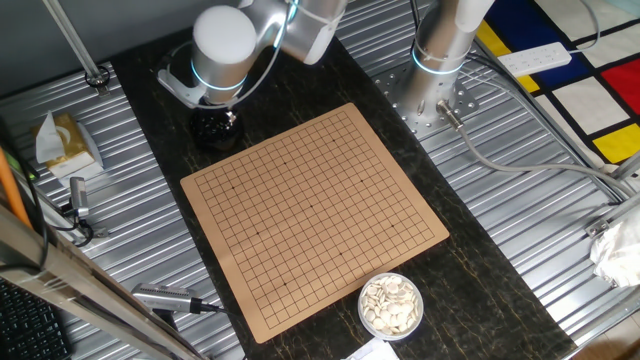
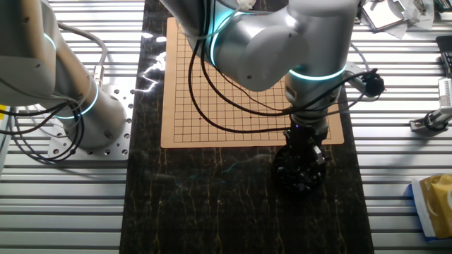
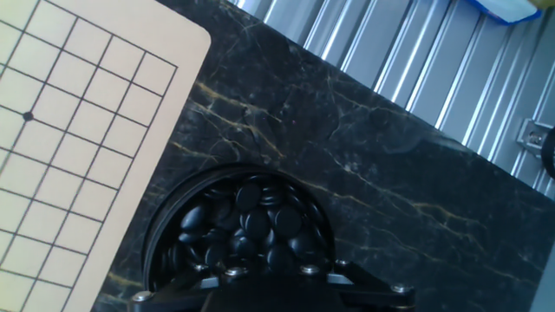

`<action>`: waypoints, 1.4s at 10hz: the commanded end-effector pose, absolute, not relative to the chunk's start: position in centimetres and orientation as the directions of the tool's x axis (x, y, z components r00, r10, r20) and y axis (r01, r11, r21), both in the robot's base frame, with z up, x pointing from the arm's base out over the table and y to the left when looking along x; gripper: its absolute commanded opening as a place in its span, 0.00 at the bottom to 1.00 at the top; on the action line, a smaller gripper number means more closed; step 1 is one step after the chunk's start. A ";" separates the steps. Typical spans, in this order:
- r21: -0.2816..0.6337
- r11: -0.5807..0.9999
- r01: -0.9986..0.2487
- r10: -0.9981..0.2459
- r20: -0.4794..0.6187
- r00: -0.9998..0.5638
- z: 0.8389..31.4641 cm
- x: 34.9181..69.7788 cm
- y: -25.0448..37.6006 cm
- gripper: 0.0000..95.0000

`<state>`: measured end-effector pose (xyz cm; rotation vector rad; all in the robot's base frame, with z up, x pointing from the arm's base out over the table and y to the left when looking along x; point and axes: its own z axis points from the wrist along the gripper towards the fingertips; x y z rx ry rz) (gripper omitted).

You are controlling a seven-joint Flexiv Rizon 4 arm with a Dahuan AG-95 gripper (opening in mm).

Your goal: Play the first move as black on the 3-4 point in the upper right corner of the Go board

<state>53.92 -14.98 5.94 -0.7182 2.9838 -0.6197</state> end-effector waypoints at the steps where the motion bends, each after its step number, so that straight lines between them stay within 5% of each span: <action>1: -0.379 0.814 -0.441 -0.444 0.085 -0.892 5.9 53.9 -15.0 0.20; 14: -0.391 0.803 -0.449 -0.459 0.072 -0.885 5.0 53.8 -15.6 0.20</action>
